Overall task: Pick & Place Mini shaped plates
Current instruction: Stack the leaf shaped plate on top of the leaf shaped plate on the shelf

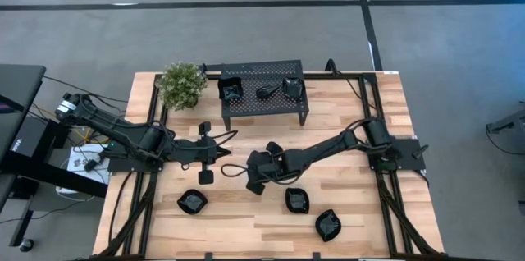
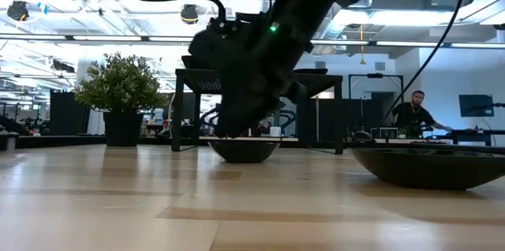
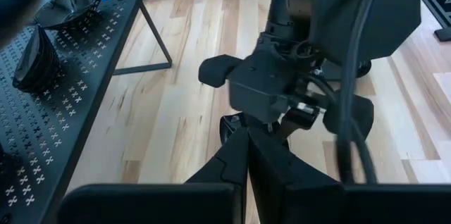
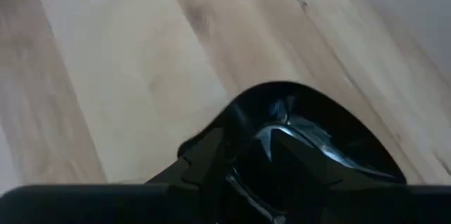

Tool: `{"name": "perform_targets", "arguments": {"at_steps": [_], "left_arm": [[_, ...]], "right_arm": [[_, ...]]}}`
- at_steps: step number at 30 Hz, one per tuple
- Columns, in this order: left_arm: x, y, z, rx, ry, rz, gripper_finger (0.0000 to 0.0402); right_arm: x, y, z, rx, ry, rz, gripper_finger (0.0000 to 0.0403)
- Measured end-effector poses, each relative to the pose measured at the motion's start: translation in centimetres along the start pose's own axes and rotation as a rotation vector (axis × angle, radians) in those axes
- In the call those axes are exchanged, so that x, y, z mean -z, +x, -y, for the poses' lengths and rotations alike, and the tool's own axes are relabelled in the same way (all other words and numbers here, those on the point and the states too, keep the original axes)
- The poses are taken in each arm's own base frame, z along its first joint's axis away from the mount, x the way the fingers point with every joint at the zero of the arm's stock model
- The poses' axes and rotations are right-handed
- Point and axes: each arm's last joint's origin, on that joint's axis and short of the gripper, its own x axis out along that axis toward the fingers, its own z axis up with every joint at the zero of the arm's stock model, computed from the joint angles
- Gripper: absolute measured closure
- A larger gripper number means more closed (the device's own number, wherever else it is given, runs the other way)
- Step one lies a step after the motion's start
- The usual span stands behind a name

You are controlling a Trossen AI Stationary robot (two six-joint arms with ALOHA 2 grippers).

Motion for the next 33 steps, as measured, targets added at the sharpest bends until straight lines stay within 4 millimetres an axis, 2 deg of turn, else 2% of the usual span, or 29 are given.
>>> {"name": "perform_targets", "arguments": {"at_steps": [11, 20, 29, 33], "left_arm": [[0.0, 0.0, 0.0, 0.0, -0.002, 0.003, 0.0389], [0.0, 0.0, 0.0, 0.0, -0.002, 0.003, 0.0389], [-0.1, 0.0, 0.0, 0.0, -0.004, 0.007, 0.0389], [-0.1, 0.0, 0.0, 0.001, -0.006, 0.012, 0.0389]], "right_arm": [[-1.0, 0.3, 0.3, -0.062, 0.15, 0.022, 0.029], [-0.9, 0.3, 0.3, -0.06, 0.157, 0.021, 0.029], [0.2, 2.5, -0.1, -0.081, 0.152, -0.006, 0.029], [0.3, 2.6, 0.0, -0.071, 0.116, -0.019, 0.029]]}}
